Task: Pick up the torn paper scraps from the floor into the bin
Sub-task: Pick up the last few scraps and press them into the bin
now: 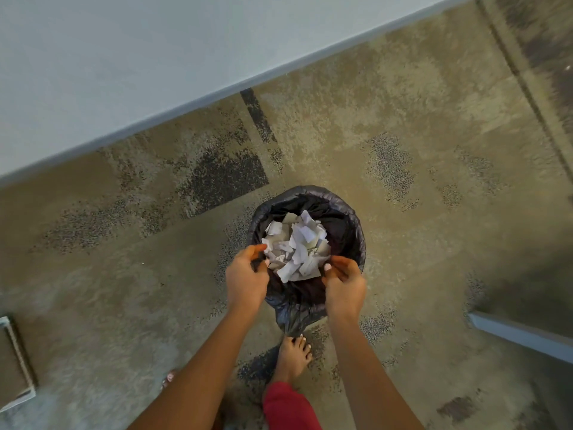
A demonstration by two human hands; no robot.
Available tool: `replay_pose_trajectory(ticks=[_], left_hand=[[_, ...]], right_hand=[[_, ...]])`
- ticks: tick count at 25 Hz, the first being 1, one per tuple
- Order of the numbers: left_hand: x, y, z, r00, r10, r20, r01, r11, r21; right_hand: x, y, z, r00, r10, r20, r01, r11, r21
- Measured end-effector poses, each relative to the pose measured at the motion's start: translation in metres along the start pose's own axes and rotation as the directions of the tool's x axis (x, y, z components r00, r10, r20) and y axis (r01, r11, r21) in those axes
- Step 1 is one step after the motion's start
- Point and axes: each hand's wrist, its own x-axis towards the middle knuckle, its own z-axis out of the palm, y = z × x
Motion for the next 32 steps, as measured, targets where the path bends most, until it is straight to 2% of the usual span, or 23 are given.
replay_pose_trajectory(ticks=[2,4,6,8,10,12,15,18,23,26,28,32], left_hand=[[0.000,-0.006,-0.003,0.997,-0.063,-0.047,0.063,0.998,0.005],[0.000,-0.013,-0.004,0.981,-0.189,-0.033,0.189,0.982,-0.002],[0.004,-0.018,-0.002,0.952,-0.303,0.034,0.304,0.952,-0.020],[0.007,-0.022,0.000,0.918,-0.364,0.158,0.389,0.904,-0.177],[0.007,-0.023,0.000,0.886,-0.372,0.276,0.452,0.824,-0.342],[0.013,-0.027,-0.007,0.853,-0.385,0.351,0.512,0.746,-0.426],[0.029,-0.050,-0.030,0.813,-0.390,0.433,0.568,0.695,-0.440],[0.041,-0.081,-0.070,0.791,-0.421,0.443,0.597,0.688,-0.412],[0.052,-0.136,-0.177,0.710,-0.496,0.500,0.689,0.633,-0.352],[0.063,-0.179,-0.248,0.744,-0.545,0.387,0.668,0.612,-0.423],[0.077,-0.210,-0.295,0.738,-0.610,0.289,0.666,0.592,-0.454],[0.107,-0.251,-0.382,0.751,-0.591,0.292,0.630,0.510,-0.586]], right_hand=[[0.006,-0.001,-0.007,0.999,-0.021,-0.032,0.018,0.995,-0.096],[0.019,0.004,-0.012,0.996,-0.044,-0.071,0.031,0.984,-0.174],[0.039,0.010,-0.015,0.994,-0.056,-0.097,0.030,0.966,-0.256],[0.055,0.012,-0.014,0.997,-0.043,-0.065,0.019,0.944,-0.331],[0.064,0.011,-0.013,1.000,0.000,-0.019,-0.005,0.954,-0.299],[0.069,0.007,-0.013,0.999,0.040,-0.024,-0.045,0.966,-0.255],[0.060,-0.003,-0.013,0.996,0.090,-0.024,-0.092,0.979,-0.180],[0.027,-0.018,0.004,0.989,0.134,0.066,-0.125,0.984,-0.129],[-0.047,-0.039,0.092,0.967,0.162,0.198,-0.132,0.979,-0.156],[-0.086,-0.055,0.175,0.938,0.172,0.303,-0.091,0.960,-0.265],[-0.106,-0.065,0.239,0.911,0.166,0.377,-0.039,0.946,-0.322],[-0.143,-0.088,0.357,0.860,0.127,0.494,0.055,0.939,-0.338]])
